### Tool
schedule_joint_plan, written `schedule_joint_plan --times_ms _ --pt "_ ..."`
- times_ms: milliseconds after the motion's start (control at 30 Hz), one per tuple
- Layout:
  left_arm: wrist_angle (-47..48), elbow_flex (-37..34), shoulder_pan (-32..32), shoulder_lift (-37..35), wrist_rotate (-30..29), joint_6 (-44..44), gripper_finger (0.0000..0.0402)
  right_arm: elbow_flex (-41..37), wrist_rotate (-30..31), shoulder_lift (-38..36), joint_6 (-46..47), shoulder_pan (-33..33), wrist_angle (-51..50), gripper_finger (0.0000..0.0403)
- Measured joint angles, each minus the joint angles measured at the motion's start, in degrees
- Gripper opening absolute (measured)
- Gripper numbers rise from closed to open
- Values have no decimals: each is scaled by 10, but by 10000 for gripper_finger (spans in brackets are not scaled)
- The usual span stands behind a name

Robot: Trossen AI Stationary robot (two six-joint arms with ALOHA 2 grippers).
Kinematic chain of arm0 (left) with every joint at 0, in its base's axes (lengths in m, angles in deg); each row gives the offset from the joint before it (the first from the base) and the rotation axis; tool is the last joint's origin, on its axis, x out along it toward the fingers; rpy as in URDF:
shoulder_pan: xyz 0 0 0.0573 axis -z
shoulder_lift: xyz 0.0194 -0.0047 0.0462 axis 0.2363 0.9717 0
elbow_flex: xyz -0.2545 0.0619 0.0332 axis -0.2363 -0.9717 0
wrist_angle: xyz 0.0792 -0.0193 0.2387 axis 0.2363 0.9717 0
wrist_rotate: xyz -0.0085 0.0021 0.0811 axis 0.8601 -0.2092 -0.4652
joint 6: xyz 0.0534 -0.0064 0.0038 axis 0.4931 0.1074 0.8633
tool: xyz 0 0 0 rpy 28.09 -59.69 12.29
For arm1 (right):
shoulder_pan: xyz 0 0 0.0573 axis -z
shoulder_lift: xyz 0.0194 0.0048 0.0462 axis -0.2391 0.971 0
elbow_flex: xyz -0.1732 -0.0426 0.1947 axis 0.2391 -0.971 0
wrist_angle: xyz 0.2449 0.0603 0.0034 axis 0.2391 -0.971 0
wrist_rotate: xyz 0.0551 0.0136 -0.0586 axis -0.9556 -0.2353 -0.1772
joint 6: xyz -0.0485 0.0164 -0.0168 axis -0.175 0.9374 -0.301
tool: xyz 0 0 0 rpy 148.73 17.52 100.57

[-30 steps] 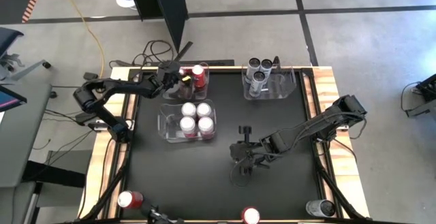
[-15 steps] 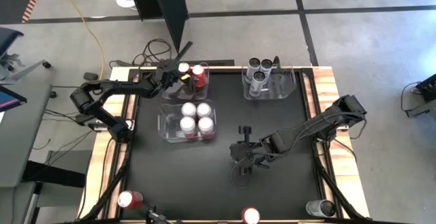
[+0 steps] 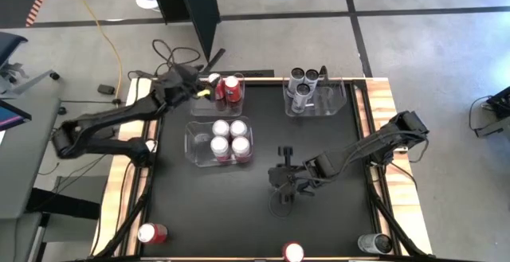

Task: Sort soda cans
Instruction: Put the right orange soda can into the top left transparent bin

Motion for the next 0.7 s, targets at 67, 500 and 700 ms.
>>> schedule_joint_plan --times_ms 67,500,700 --pt "14 0 23 -23 13 2 397 0 0 -2 1 4 -1 12" --pt "26 0 237 -43 102 49 396 0 -43 -156 141 -42 -133 153" --pt "20 0 348 -30 101 84 396 0 -43 -205 286 -108 -231 207"
